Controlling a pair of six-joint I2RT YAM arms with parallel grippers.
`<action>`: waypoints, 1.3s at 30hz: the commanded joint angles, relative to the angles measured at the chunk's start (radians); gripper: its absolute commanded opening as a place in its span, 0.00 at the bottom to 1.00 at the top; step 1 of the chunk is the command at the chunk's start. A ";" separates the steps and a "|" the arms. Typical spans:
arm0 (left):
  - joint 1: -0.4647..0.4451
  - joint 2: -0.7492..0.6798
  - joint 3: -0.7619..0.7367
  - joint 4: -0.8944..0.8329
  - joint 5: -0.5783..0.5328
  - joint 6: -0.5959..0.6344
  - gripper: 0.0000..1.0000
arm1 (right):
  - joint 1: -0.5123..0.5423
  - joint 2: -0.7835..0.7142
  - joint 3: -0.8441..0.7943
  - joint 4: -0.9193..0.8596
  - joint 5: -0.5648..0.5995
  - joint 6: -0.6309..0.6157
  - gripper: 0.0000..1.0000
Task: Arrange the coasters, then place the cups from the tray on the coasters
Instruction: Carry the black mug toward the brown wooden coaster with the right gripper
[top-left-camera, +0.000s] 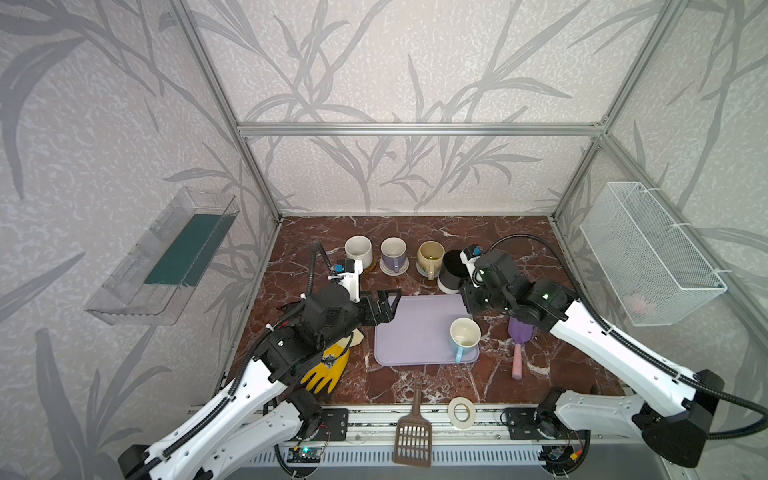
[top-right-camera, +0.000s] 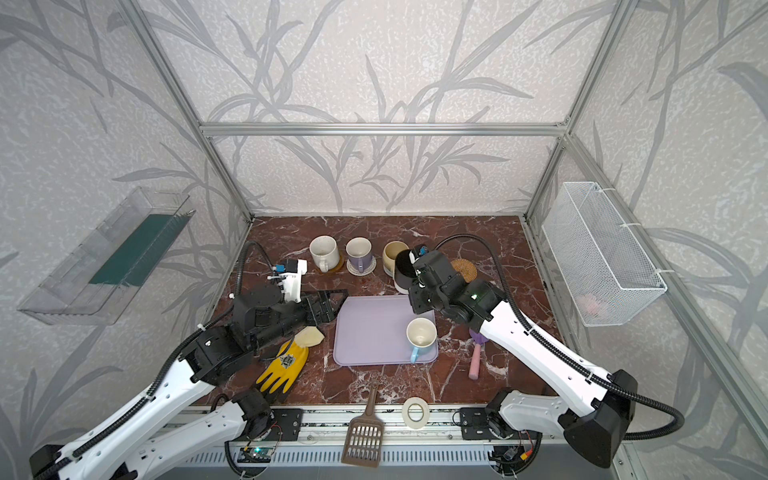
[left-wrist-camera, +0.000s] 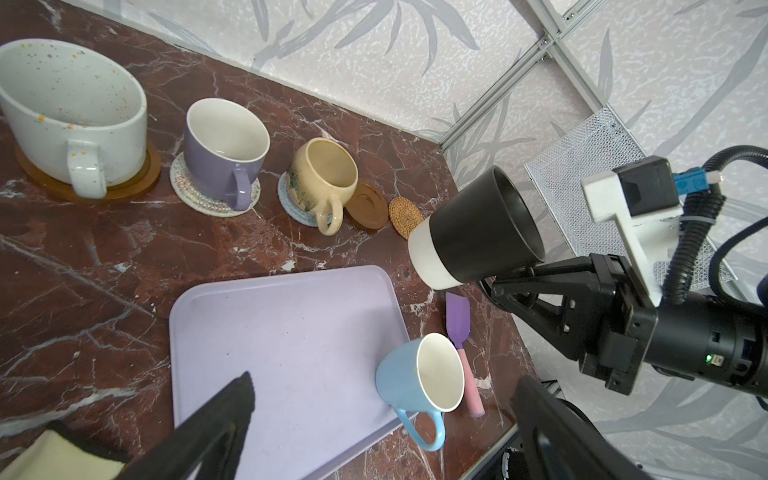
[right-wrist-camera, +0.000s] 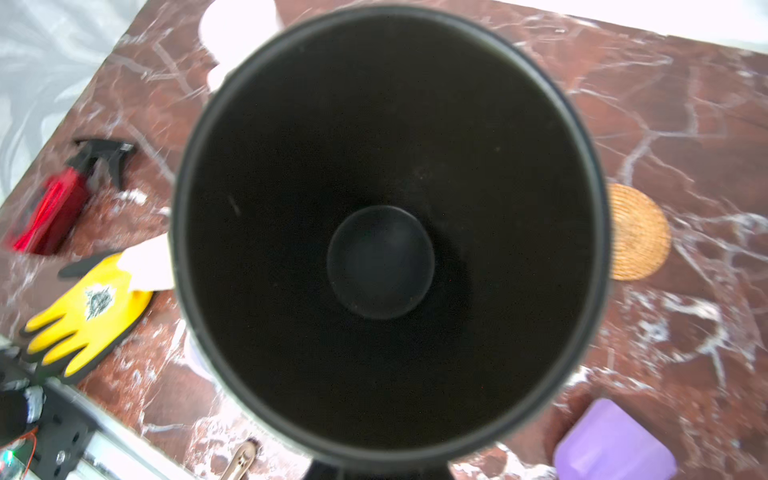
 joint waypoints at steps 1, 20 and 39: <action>0.002 0.051 0.034 0.072 0.061 -0.007 0.99 | -0.076 -0.017 0.098 -0.022 -0.035 -0.032 0.00; 0.001 0.327 0.020 0.325 0.123 -0.075 0.99 | -0.291 0.203 0.102 0.113 -0.045 -0.046 0.00; 0.002 0.556 0.075 0.408 0.146 -0.084 0.99 | -0.343 0.468 0.107 0.296 -0.041 -0.056 0.00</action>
